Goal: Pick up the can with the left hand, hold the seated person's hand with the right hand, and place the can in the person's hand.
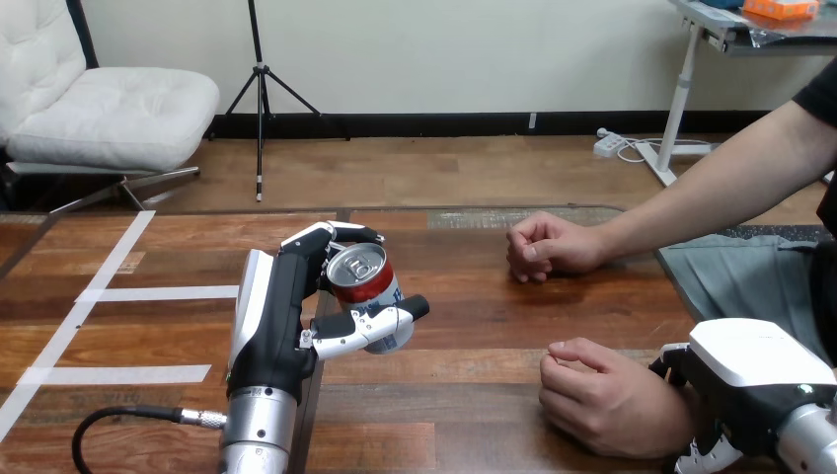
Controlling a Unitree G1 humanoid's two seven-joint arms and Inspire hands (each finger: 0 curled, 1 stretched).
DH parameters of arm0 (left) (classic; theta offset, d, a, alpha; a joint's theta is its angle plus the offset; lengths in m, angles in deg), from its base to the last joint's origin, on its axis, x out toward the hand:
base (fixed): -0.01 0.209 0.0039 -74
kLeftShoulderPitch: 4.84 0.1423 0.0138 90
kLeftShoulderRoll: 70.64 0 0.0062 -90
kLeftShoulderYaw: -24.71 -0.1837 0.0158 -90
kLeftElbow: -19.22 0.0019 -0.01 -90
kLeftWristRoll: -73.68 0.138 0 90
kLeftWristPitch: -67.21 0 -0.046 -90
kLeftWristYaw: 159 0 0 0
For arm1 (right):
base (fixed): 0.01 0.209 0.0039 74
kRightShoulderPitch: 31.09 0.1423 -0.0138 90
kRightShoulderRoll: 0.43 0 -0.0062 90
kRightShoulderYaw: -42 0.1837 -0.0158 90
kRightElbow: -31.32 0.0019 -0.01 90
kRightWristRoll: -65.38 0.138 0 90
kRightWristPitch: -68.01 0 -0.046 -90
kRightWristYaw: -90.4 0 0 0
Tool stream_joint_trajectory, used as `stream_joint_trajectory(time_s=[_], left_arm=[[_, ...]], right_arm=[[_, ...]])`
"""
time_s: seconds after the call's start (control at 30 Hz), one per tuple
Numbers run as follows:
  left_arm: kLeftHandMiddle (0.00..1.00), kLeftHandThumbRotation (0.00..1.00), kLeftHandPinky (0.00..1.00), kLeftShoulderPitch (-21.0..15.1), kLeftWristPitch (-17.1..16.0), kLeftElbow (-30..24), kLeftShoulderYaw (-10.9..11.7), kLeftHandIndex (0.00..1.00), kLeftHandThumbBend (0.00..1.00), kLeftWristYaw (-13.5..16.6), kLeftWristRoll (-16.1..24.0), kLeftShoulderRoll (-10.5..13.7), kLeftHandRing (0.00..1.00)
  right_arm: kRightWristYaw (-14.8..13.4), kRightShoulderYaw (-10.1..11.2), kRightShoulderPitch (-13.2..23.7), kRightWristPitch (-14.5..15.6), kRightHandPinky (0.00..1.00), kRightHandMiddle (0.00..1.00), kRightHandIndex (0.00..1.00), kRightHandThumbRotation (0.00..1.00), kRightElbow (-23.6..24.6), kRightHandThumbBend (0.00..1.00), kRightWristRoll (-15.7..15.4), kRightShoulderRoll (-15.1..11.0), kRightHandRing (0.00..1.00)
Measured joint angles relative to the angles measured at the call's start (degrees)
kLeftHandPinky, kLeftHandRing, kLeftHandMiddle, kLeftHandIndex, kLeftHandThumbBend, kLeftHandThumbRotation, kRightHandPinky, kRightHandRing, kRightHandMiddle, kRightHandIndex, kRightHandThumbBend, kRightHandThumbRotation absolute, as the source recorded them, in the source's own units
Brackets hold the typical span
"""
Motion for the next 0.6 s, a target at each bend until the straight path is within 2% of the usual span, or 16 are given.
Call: stream_joint_trajectory(time_s=[0.33, 0.6], left_arm=[[0.44, 0.00, 0.47, 0.0, 0.0, 0.0, 0.0, 0.56, 0.70, 0.0, 0.0, 0.1, 0.43], [0.44, 0.00, 0.47, 0.0, 0.0, 0.0, 0.0, 0.56, 0.70, 0.0, 0.0, 0.1, 0.43]], right_arm=[[0.2, -0.2, 1.1, 0.4, 0.67, 0.76, 0.75, 0.00, -1.4, 0.80, 0.1, 0.0, 0.73], [1.0, -0.6, 2.3, 1.4, 0.66, 0.77, 0.76, 0.00, -2.4, 0.78, 0.1, 0.0, 0.74]])
